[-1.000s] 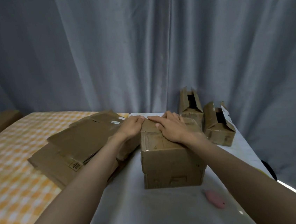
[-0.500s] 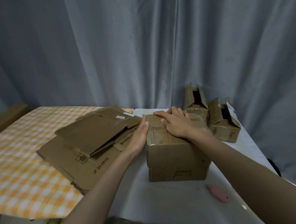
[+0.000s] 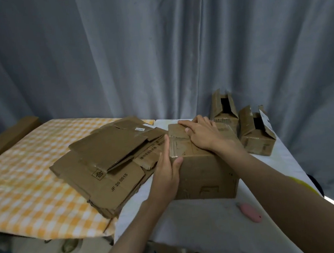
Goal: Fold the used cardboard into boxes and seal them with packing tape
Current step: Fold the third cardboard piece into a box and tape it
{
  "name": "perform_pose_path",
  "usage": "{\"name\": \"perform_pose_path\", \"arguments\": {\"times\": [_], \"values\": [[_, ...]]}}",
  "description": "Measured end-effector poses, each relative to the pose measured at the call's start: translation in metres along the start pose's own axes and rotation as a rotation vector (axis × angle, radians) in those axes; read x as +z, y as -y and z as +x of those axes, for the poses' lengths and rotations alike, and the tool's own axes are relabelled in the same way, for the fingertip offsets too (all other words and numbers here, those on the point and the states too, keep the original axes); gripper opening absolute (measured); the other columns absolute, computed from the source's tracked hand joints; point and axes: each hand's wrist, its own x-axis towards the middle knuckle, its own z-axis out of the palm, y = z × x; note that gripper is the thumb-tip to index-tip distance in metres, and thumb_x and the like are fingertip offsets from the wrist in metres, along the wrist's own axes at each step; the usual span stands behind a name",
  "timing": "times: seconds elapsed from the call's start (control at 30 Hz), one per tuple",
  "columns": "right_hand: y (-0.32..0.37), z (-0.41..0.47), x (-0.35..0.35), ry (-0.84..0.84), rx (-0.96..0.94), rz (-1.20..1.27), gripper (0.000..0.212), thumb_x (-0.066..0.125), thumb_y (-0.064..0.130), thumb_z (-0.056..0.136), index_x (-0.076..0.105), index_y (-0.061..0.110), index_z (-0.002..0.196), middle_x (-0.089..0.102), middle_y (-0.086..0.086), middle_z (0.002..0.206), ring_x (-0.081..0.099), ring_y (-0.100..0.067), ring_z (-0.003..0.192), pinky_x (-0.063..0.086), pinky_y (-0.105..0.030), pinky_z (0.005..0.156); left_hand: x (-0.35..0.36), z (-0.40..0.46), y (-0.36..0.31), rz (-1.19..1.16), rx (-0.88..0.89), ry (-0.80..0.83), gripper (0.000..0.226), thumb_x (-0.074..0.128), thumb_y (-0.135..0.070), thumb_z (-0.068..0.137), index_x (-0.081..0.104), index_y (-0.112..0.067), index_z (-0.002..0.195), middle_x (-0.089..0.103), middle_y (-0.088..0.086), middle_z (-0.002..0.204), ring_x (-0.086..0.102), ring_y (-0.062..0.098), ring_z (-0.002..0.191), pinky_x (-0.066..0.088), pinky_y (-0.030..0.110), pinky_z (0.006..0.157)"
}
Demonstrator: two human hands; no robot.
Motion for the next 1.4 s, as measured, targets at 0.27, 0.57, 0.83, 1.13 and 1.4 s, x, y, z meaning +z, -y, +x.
{"name": "perform_pose_path", "arguments": {"times": [0.27, 0.57, 0.83, 1.13, 1.4], "values": [[-0.031, -0.023, -0.036, -0.421, 0.265, 0.031, 0.041, 0.052, 0.029, 0.098, 0.054, 0.017, 0.136, 0.053, -0.013, 0.135, 0.048, -0.033, 0.124, 0.041, -0.048, 0.103, -0.016, 0.010, 0.002, 0.114, 0.174, -0.153, 0.052, 0.028, -0.045, 0.106, 0.036, -0.026, 0.153, 0.032, -0.022, 0.154, 0.023, -0.015, 0.141, 0.013, 0.006, 0.114], [-0.067, -0.062, -0.043, -0.025, 0.592, 0.713, 0.040, 0.043, 0.048, 0.103, 0.060, 0.013, 0.096, 0.066, -0.015, 0.113, 0.063, -0.030, 0.103, 0.053, -0.041, 0.083, -0.017, 0.090, -0.042, 0.172, -0.344, 0.150, 0.065, 0.025, -0.056, 0.103, 0.048, -0.013, 0.146, 0.042, 0.010, 0.154, 0.034, 0.029, 0.143, 0.027, 0.045, 0.118], [-0.051, -0.088, -0.087, -0.485, 0.482, 0.833, 0.049, 0.047, 0.063, 0.091, 0.055, 0.015, 0.082, 0.059, 0.005, 0.083, 0.057, -0.016, 0.081, 0.043, -0.034, 0.070, -0.037, 0.094, -0.106, -0.046, -0.183, -0.231, 0.042, 0.049, -0.054, 0.098, 0.046, -0.018, 0.077, 0.052, -0.002, 0.077, 0.047, 0.010, 0.067, 0.033, 0.015, 0.055], [-0.055, -0.129, -0.030, -0.427, 0.348, 0.875, 0.052, 0.047, -0.003, 0.097, 0.043, 0.017, 0.145, 0.051, -0.010, 0.126, 0.057, -0.017, 0.109, 0.051, -0.033, 0.097, -0.007, 0.019, -0.072, 0.182, 0.025, -0.049, 0.071, 0.054, -0.020, 0.100, 0.013, -0.015, 0.158, 0.026, 0.007, 0.125, 0.033, 0.029, 0.125, 0.023, 0.031, 0.110], [-0.087, -0.156, 0.021, -0.300, 0.446, 0.804, 0.033, 0.061, -0.007, 0.088, 0.054, 0.016, 0.112, 0.065, 0.000, 0.096, 0.063, -0.021, 0.096, 0.055, -0.030, 0.082, -0.009, -0.026, -0.009, 0.036, -0.055, 0.091, 0.047, 0.065, -0.015, 0.094, 0.049, -0.022, 0.138, 0.050, -0.002, 0.113, 0.057, 0.000, 0.092, 0.052, 0.015, 0.079]]}}
